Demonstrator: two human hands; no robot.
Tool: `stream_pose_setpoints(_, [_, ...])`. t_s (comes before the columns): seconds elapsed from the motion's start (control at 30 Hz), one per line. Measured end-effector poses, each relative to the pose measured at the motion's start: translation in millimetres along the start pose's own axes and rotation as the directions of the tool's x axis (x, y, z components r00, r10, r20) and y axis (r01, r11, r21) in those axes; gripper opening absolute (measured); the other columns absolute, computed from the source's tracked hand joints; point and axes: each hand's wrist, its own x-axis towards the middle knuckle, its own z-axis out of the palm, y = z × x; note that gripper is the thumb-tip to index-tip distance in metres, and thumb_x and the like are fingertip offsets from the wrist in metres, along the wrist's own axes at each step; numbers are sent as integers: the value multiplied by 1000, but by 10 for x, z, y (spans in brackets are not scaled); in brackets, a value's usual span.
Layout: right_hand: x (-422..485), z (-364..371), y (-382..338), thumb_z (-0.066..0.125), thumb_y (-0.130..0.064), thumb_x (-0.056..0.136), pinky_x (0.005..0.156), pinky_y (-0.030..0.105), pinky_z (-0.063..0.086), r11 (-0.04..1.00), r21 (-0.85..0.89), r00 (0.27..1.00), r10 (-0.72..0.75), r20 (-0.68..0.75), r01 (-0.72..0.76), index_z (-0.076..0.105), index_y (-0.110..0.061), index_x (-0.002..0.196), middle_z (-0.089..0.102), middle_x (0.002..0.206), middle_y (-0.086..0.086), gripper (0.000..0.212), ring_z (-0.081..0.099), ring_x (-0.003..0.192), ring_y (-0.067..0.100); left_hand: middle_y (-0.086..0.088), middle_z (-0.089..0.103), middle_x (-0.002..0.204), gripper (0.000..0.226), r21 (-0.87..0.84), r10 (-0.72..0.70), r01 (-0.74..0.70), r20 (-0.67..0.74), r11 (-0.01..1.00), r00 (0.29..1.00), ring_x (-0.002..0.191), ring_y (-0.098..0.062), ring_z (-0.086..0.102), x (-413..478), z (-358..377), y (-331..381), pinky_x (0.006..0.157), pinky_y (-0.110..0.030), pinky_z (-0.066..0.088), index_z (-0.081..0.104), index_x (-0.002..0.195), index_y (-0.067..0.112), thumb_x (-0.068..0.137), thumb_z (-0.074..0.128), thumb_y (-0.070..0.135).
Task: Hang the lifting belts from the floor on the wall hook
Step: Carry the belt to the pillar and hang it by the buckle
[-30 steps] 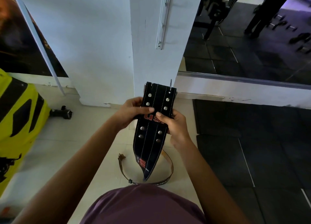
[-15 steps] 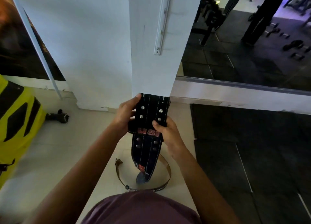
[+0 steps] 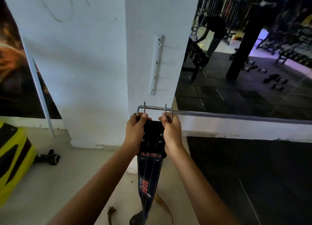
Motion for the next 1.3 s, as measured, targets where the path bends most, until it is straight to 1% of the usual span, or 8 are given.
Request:
stream_pose_setpoints(0.13, [266,80,-360,48,-18,99,90,38,49,996,-27,997,-81,1,81,58,-10,108,66,99,1,16,61,99,19,-7,67,89,26,62,106,-106,9,992,994,82,-23,65,252,136,360,75,-37,54,60,100,2,96,51,26])
stream_pose_setpoints(0.3, [748,188,-1091,47,-16,99,61,22,46,960,-61,961,-274,27,275,56,-10,107,66,97,1,14,60,84,10,-6,71,86,24,218,329,-344,103,913,939,80,-22,66,705,304,1180,72,-31,51,64,95,2,96,51,22])
stream_pose_setpoints(0.43, [1121,315,-1907,49,-18,98,54,17,48,852,-106,859,-511,35,512,55,-16,99,64,94,3,7,59,77,10,-10,72,91,23,262,507,-520,121,813,854,82,-23,66,1060,525,2013,75,-34,51,64,92,3,96,51,22])
stream_pose_setpoints(0.63, [1537,558,-3282,49,-21,98,64,39,56,700,-147,708,-706,4,699,55,-10,100,63,97,7,13,60,83,21,-7,59,75,28,296,729,-715,84,633,680,68,-18,53,1453,918,3288,58,-27,40,58,83,2,96,51,26])
stream_pose_setpoints(0.73, [1648,715,-4028,49,-19,98,62,18,42,599,-162,602,-798,-36,784,56,-5,105,59,94,3,18,55,79,15,0,50,67,31,297,821,-785,4,544,571,60,-14,46,1584,1139,3979,55,-30,35,48,72,10,98,48,27])
stream_pose_setpoints(0.83, [1722,879,-4627,46,-19,99,59,22,33,550,-165,543,-835,-88,819,55,-1,109,58,101,7,22,50,83,15,0,50,71,31,312,857,-806,-61,503,512,70,-19,47,1739,1335,4571,65,-31,35,52,83,5,100,43,29])
stream_pose_setpoints(1.03, [2015,1060,-5099,46,-17,99,73,25,36,599,-176,589,-800,-112,781,52,0,116,59,122,15,25,58,105,27,-13,53,93,41,424,834,-733,-111,532,541,83,-23,49,2065,1542,5054,69,-30,32,58,105,-9,101,41,29])
stream_pose_setpoints(1.3, [2322,1140,-4987,43,-10,98,75,34,46,600,-199,598,-798,-78,775,40,-8,122,56,120,16,24,52,88,24,-22,64,110,32,360,784,-704,-161,612,600,97,-34,60,2421,1606,4946,71,-29,36,60,106,-7,96,51,22])
